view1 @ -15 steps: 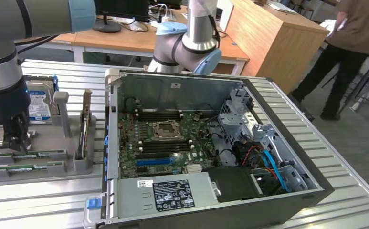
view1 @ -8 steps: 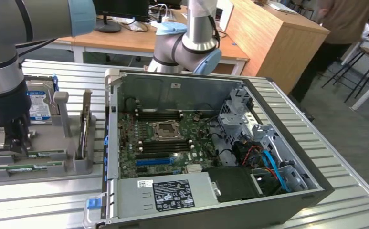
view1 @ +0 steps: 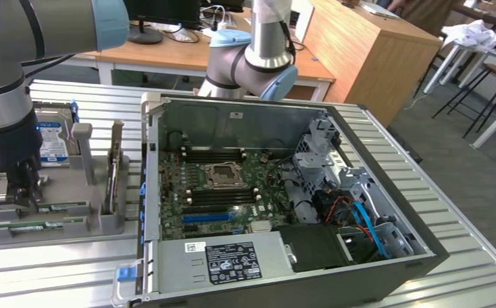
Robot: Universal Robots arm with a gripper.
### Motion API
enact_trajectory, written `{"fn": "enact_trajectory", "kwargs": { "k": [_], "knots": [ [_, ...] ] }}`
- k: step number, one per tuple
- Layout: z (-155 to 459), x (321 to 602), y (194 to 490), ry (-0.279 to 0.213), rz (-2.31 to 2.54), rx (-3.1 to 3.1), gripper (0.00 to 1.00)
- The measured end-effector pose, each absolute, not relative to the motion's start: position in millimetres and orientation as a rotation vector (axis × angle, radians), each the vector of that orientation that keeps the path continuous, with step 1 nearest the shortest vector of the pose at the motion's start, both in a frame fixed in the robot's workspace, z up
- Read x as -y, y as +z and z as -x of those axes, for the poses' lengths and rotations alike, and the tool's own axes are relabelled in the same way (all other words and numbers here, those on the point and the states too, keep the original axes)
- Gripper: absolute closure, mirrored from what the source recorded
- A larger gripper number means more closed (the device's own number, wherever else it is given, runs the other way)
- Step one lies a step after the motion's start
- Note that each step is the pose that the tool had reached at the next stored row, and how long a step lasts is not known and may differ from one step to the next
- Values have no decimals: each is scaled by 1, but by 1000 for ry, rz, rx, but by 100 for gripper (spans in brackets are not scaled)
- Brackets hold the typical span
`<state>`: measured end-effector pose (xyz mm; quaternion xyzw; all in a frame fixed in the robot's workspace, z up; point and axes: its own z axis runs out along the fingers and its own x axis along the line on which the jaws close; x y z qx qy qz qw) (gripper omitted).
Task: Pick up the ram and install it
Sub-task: 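Pick up the ram and move it above insertion slot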
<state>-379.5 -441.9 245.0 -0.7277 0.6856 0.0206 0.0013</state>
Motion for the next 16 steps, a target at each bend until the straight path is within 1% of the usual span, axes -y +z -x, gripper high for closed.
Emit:
{"fn": "enact_trajectory", "kwargs": {
  "k": [10, 16],
  "knots": [
    [380, 445, 244, 65, 2284, -2152, 69],
    [380, 445, 238, 65, 2285, -2152, 69]
  ]
}}
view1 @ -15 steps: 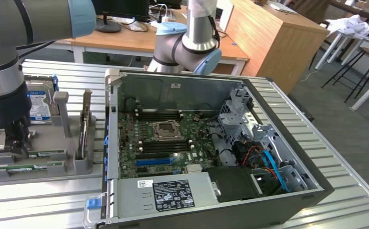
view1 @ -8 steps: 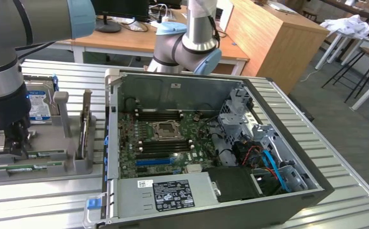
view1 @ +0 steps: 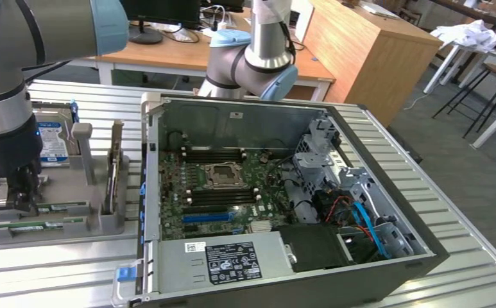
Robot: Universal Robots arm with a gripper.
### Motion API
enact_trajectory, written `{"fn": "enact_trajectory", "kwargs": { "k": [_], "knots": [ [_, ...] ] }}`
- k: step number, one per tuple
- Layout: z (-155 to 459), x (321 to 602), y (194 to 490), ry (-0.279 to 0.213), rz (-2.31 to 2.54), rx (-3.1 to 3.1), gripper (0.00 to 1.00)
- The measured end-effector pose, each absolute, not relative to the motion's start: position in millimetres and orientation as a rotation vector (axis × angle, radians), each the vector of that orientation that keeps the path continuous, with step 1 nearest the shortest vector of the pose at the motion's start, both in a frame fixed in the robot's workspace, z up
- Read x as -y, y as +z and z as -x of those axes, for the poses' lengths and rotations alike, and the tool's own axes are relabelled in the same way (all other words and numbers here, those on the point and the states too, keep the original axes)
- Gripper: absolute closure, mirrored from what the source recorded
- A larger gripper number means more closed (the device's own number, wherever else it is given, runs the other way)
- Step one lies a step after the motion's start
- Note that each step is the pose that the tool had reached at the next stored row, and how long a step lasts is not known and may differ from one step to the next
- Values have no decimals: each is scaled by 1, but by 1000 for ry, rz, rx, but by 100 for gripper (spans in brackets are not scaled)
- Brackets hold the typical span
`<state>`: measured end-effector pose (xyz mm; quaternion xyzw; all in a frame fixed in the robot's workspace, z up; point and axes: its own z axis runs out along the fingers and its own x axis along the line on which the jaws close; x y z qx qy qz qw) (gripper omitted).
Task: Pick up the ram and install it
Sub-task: 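Pick up the ram and move it above insertion slot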
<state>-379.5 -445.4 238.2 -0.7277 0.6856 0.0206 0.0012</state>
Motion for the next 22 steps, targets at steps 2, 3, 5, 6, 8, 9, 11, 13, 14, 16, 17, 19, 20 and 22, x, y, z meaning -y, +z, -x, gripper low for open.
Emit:
{"fn": "enact_trajectory", "kwargs": {
  "k": [2, 3, 5, 6, 8, 9, 11, 13, 14, 16, 17, 19, 20, 22],
  "knots": [
    [380, 445, 236, 65, 2284, -2152, 69],
    [380, 445, 234, 65, 2284, -2152, 69],
    [380, 445, 232, 65, 2284, -2152, 69],
    [379, 445, 230, 65, 2284, -2152, 69],
    [380, 445, 228, 65, 2284, -2152, 69],
    [379, 445, 227, 64, 2284, -2152, 69],
    [379, 445, 225, 64, 2284, -2152, 69],
    [379, 445, 223, 64, 2284, -2152, 69],
    [379, 445, 221, 64, 2284, -2152, 69],
    [379, 445, 219, 64, 2284, -2152, 69],
    [379, 445, 218, 64, 2284, -2152, 69],
    [379, 445, 216, 64, 2284, -2152, 69],
    [379, 445, 215, 64, 2284, -2152, 69],
    [379, 445, 213, 64, 2284, -2152, 69]
  ]
}}
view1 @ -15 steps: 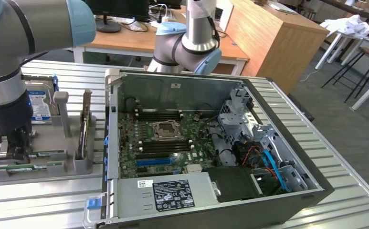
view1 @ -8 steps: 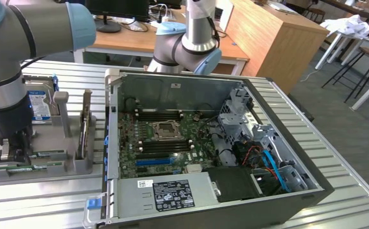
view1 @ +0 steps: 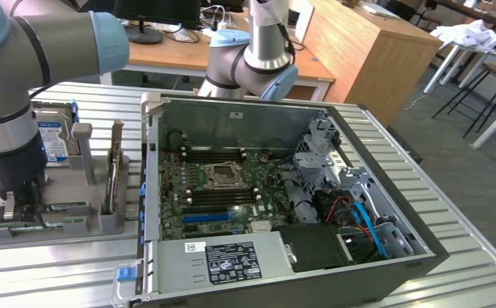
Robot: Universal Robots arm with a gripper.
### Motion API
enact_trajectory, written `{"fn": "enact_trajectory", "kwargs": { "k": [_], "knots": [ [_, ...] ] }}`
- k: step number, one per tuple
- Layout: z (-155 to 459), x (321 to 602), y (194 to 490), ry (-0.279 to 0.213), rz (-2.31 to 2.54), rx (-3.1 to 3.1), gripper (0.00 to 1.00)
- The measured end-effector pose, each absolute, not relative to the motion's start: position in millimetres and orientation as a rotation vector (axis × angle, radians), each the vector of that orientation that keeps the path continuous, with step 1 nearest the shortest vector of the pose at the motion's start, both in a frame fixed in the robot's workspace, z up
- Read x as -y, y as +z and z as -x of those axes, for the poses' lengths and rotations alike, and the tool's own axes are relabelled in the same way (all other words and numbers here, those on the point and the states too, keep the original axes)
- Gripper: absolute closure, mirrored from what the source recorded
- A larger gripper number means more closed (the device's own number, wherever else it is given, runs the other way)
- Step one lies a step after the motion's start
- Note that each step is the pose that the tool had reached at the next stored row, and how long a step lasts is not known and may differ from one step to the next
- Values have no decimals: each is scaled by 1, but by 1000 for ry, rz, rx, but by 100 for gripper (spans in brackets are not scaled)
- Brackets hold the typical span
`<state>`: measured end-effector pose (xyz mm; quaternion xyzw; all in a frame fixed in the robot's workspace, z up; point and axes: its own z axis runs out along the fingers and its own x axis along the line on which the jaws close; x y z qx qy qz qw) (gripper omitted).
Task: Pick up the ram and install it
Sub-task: 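Pick up the ram and move it above insertion slot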
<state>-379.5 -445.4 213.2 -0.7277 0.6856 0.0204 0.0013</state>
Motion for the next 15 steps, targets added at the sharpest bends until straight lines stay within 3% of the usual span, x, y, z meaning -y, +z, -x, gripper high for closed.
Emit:
{"fn": "enact_trajectory", "kwargs": {
  "k": [15],
  "knots": [
    [379, 446, 204, 64, 2284, -2152, 69]
  ]
}}
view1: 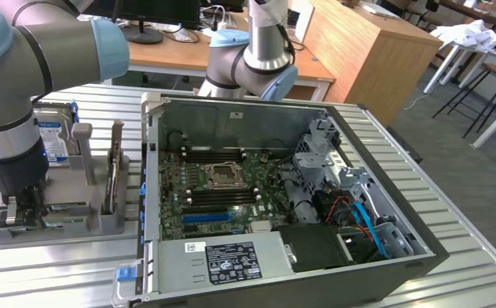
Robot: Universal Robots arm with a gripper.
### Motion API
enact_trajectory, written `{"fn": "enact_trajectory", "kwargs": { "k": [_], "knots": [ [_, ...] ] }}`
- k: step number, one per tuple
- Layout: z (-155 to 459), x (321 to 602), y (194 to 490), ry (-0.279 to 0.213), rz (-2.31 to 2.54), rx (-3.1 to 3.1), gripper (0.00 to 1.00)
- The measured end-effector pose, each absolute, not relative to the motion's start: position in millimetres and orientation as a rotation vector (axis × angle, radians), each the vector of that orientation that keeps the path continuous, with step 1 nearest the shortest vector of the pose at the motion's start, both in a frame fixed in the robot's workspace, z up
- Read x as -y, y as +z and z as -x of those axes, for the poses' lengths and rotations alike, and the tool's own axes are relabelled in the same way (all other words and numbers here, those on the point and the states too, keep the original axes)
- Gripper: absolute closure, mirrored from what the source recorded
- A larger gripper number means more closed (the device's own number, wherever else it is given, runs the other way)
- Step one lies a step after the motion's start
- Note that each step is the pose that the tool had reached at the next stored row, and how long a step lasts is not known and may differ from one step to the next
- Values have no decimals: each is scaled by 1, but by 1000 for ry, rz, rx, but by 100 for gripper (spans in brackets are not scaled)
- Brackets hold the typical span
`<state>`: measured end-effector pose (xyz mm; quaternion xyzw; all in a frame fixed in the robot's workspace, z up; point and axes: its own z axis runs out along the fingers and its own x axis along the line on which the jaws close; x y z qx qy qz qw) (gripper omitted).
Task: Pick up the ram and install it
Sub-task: 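Pick up the ram and move it above insertion slot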
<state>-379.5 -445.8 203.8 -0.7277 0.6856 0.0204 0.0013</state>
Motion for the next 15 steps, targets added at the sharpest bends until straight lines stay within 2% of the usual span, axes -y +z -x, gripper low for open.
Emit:
{"fn": "enact_trajectory", "kwargs": {
  "k": [15],
  "knots": [
    [367, 446, 203, 64, 2284, -2152, 69]
  ]
}}
